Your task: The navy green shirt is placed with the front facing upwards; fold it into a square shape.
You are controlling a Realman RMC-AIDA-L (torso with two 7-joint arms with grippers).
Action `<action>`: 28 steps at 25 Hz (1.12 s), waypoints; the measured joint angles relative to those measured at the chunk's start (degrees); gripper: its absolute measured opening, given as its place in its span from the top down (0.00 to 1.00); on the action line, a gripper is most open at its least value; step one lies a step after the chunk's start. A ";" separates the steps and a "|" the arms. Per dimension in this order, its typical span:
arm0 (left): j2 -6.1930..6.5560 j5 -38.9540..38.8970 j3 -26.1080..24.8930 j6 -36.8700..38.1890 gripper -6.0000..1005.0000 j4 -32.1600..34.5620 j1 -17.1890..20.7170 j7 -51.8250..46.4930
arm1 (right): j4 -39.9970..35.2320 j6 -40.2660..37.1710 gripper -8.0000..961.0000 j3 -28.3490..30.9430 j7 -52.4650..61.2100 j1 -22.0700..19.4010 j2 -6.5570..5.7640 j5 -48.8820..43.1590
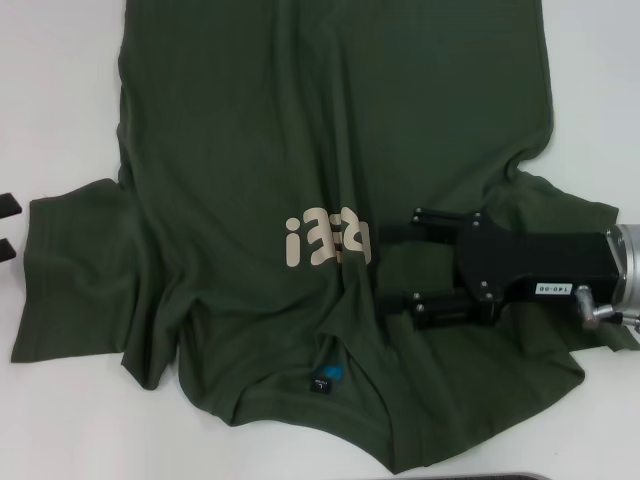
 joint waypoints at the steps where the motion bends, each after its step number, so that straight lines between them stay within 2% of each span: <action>1: -0.04 0.31 -0.03 -0.36 0.32 0.02 -0.02 -0.25 | -0.26 0.07 0.05 0.00 0.67 0.00 0.00 0.00; 23: -0.51 4.59 2.24 -7.20 0.33 2.21 -1.08 -2.05 | -0.82 0.37 0.05 0.00 1.21 -0.01 0.00 0.00; 28: -1.02 5.65 2.33 -7.30 0.33 2.30 -1.72 -1.79 | -0.82 0.36 0.05 0.00 1.21 -0.05 0.00 0.00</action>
